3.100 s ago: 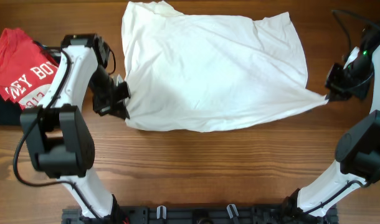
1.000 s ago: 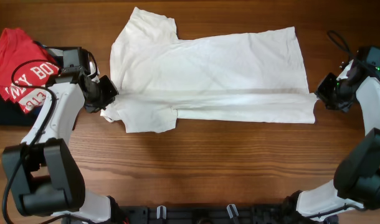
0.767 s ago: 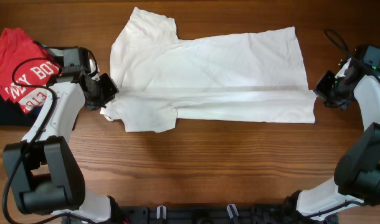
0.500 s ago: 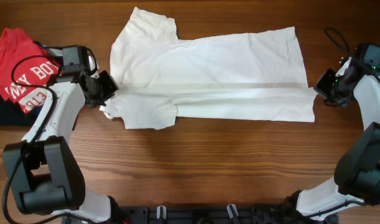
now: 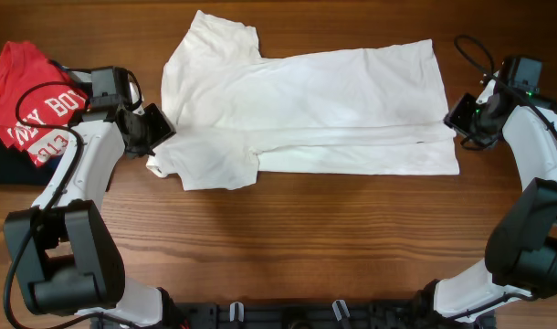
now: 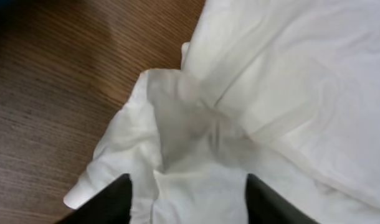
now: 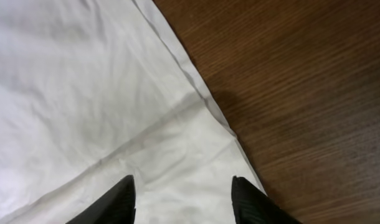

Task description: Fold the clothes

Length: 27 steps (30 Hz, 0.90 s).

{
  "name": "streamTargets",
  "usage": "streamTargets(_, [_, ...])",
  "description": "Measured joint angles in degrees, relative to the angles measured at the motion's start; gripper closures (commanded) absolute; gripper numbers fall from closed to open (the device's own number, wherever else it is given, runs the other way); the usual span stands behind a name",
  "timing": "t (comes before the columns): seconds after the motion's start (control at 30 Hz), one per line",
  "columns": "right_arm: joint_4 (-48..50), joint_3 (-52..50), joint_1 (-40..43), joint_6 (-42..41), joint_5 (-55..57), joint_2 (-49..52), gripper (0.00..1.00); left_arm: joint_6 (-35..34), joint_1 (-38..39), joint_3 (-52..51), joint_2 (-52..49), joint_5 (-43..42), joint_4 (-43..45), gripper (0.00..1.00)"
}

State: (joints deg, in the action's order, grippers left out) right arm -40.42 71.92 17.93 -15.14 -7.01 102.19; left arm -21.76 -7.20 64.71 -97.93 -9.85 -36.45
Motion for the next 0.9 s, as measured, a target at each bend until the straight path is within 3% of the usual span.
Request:
streamTargets(0.3, [-10.7, 0.0, 0.0, 0.0, 0.0, 0.0, 0.49, 0.0, 0.7, 0.0, 0.1, -4.9, -12.5, 0.38])
streamTargets(0.63, [-12.8, 0.0, 0.0, 0.5, 0.0, 0.0, 0.49, -1.6, 7.2, -7.4, 0.2, 0.7, -10.8, 0.41])
streamTargets(0.77, [-12.7, 0.0, 0.0, 0.5, 0.0, 0.0, 0.49, -2.6, 7.2, -9.8, 0.2, 1.7, -7.1, 0.61])
streamTargets(0.9, [-12.7, 0.0, 0.0, 0.5, 0.0, 0.0, 0.49, -2.7, 7.2, -10.7, 0.2, 0.8, -4.6, 0.93])
